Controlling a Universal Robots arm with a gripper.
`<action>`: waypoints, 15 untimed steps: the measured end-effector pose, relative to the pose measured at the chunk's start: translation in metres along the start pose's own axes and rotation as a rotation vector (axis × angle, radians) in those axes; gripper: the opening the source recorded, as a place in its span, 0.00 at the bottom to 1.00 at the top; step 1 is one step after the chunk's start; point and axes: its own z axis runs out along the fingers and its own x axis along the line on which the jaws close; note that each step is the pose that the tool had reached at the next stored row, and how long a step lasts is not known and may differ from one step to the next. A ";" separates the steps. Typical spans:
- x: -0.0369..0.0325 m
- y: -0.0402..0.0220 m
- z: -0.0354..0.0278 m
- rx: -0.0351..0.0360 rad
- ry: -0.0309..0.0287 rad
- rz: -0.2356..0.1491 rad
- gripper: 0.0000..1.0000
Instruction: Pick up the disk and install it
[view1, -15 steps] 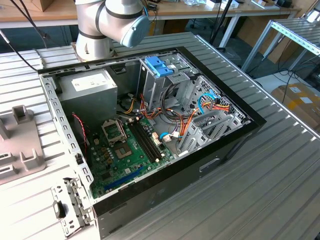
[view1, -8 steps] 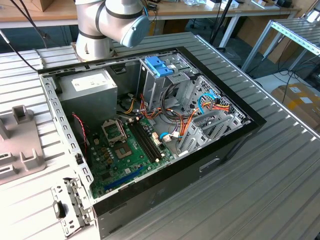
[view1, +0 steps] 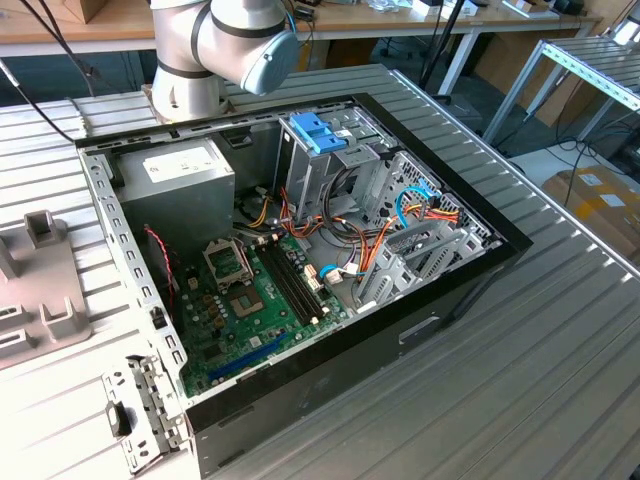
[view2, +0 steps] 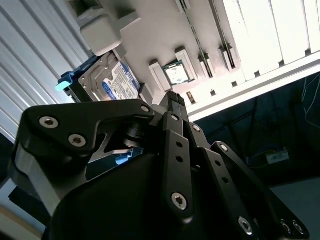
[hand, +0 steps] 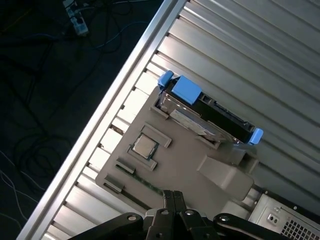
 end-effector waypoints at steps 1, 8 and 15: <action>0.0000 0.0000 0.0000 -0.0002 0.0004 -0.008 0.11; 0.0000 0.0000 0.0000 -0.0013 0.0023 -0.051 0.11; 0.0000 0.0000 0.0000 -0.0036 0.0065 -0.145 0.11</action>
